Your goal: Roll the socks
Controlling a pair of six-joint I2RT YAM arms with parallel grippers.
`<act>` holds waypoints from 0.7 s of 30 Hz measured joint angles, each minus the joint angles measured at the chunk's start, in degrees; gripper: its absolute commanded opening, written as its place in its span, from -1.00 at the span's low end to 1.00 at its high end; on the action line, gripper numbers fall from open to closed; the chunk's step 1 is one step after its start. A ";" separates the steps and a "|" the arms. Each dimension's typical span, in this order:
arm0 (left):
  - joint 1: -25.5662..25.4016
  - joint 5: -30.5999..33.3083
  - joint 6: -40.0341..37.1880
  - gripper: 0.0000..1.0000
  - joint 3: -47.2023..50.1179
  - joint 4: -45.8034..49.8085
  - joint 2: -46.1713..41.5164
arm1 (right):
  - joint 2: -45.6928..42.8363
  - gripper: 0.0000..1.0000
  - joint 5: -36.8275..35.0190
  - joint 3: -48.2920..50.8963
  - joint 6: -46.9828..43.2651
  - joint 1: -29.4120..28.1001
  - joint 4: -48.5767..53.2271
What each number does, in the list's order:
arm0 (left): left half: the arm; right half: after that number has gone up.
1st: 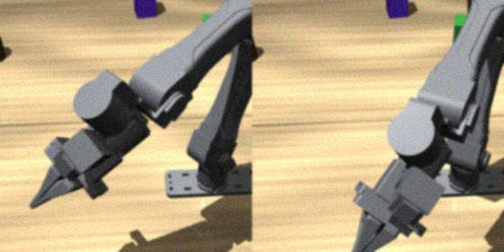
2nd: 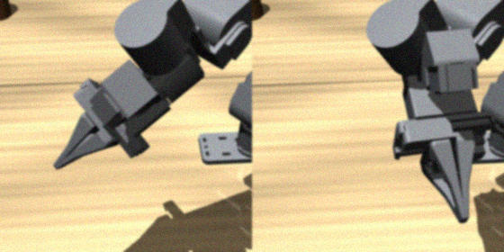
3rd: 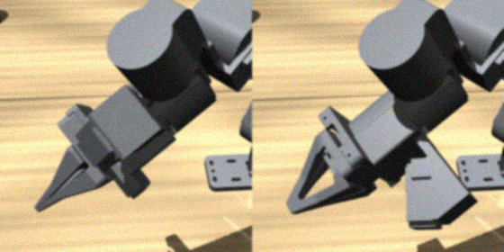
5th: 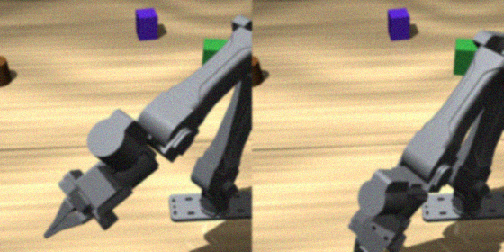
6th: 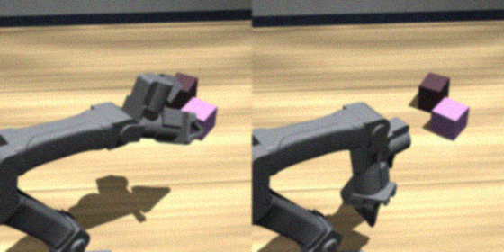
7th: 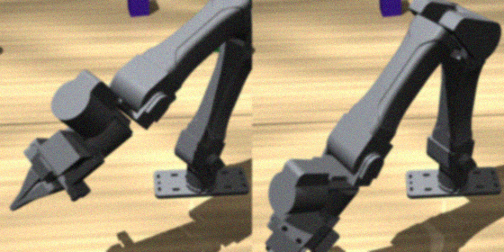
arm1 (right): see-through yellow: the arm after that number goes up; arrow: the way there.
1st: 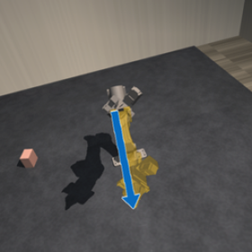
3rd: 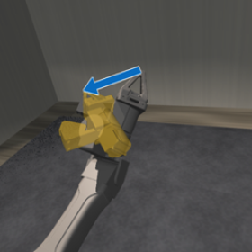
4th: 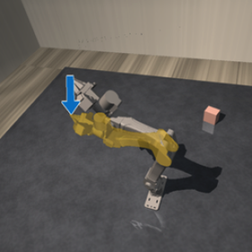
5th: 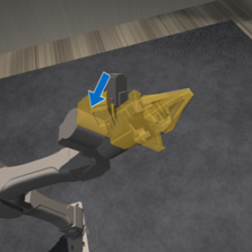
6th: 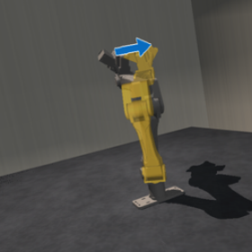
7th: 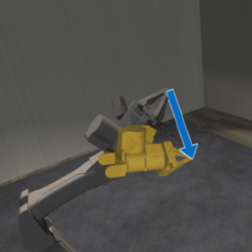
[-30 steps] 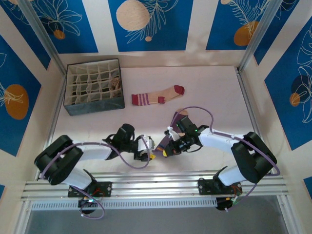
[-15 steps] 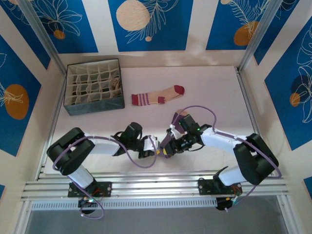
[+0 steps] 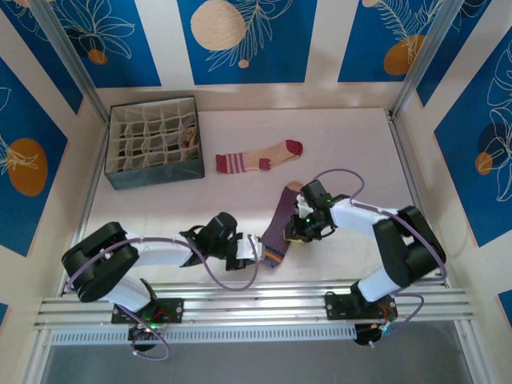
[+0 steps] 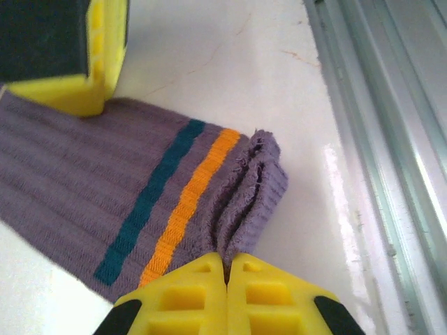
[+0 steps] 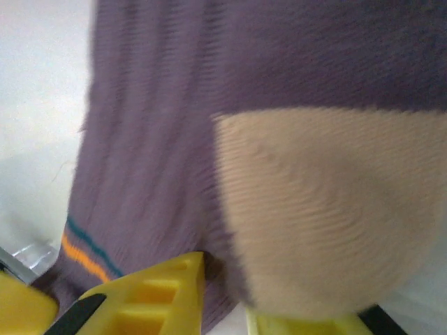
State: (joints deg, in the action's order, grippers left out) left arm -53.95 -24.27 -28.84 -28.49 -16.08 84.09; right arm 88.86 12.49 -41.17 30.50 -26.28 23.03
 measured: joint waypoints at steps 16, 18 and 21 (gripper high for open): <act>-3.17 7.65 14.91 -1.00 -7.50 7.80 3.10 | -2.89 -0.06 0.24 -0.96 -5.97 -3.02 -2.93; -2.99 7.63 15.10 -1.00 -9.14 9.79 3.52 | -8.20 -0.02 1.44 3.08 -5.11 -3.02 -3.63; -2.23 7.06 15.58 -1.00 -11.02 11.87 4.48 | -14.12 0.01 3.80 8.07 -3.80 -2.84 -6.12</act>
State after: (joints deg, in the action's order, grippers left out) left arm -56.18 -17.21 -13.26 -39.51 -4.21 88.58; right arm 74.74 16.29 -33.10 26.70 -29.12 16.91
